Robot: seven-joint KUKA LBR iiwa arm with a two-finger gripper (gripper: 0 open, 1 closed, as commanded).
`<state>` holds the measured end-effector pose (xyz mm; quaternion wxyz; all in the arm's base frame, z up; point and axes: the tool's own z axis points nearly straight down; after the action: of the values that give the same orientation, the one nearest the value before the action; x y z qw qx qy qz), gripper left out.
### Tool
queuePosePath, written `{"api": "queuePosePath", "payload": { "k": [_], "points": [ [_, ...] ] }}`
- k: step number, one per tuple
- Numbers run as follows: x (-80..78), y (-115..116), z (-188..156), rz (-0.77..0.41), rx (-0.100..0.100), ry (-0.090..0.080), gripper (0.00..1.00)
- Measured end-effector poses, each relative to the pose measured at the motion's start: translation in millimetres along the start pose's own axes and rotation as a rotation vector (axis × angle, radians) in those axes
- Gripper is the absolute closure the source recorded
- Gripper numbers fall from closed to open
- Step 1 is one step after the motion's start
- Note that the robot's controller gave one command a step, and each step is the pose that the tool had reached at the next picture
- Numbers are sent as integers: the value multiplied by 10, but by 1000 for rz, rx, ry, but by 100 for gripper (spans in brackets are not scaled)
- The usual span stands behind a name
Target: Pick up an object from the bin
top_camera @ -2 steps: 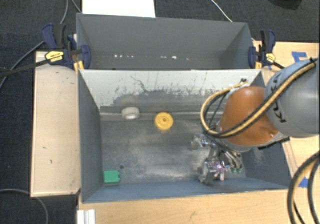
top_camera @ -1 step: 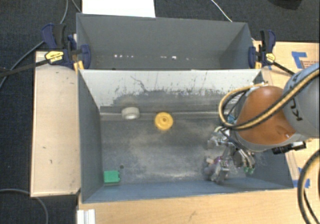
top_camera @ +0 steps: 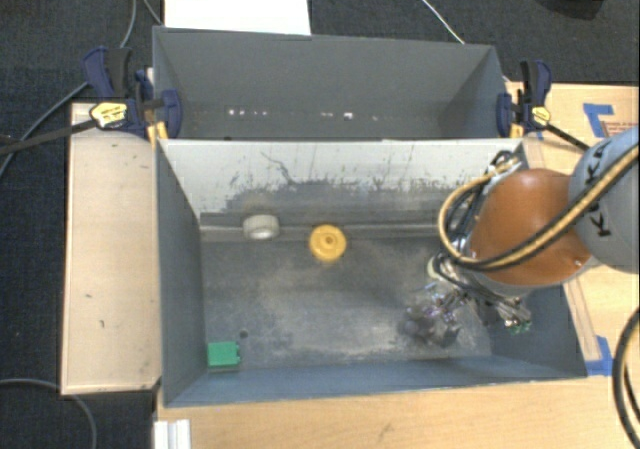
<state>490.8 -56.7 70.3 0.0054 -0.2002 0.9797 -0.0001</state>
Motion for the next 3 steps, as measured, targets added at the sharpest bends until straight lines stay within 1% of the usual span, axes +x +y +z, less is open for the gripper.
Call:
{"api": "queuePosePath", "payload": {
  "k": [1, 2, 3],
  "points": [
    [0, 0, 0, 1, 0, 0, 100],
    [69, 60, -717, -47, -3, 3, 100],
    [31, -12, -1106, -28, 2, -5, 100]
  ]
}}
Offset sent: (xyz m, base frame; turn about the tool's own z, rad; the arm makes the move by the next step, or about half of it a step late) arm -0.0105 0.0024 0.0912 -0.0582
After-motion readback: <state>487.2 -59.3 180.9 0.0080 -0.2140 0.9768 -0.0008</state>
